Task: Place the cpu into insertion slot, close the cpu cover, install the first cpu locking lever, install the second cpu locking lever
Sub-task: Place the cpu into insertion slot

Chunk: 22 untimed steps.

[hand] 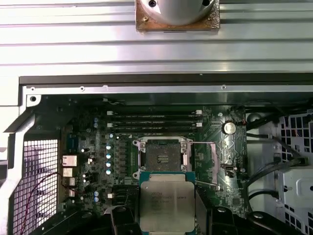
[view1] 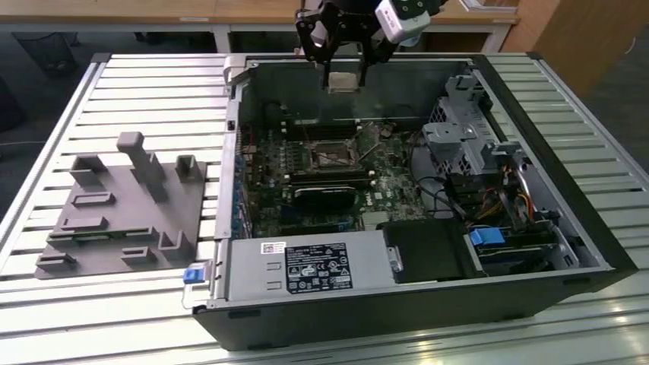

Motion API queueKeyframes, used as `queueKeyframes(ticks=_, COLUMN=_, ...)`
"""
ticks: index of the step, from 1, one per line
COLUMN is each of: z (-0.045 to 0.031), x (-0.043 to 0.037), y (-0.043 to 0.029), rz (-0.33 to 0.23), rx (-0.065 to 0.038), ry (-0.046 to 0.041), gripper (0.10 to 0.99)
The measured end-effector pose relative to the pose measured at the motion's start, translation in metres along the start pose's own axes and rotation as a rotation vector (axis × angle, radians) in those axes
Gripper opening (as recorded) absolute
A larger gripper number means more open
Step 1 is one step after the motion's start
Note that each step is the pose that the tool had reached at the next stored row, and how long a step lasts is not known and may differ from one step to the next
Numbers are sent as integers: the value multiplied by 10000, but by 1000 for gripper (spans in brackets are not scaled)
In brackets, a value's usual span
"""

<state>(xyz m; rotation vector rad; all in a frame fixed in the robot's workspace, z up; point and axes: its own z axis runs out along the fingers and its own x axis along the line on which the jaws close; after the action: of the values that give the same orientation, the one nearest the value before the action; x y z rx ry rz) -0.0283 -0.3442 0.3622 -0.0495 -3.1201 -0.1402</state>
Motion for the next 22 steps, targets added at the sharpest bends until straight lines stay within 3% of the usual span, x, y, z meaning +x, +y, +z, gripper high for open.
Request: queueKeyframes(ticks=22, z=3, x=0, y=0, rz=747, rx=-14, ry=-67, gripper=541)
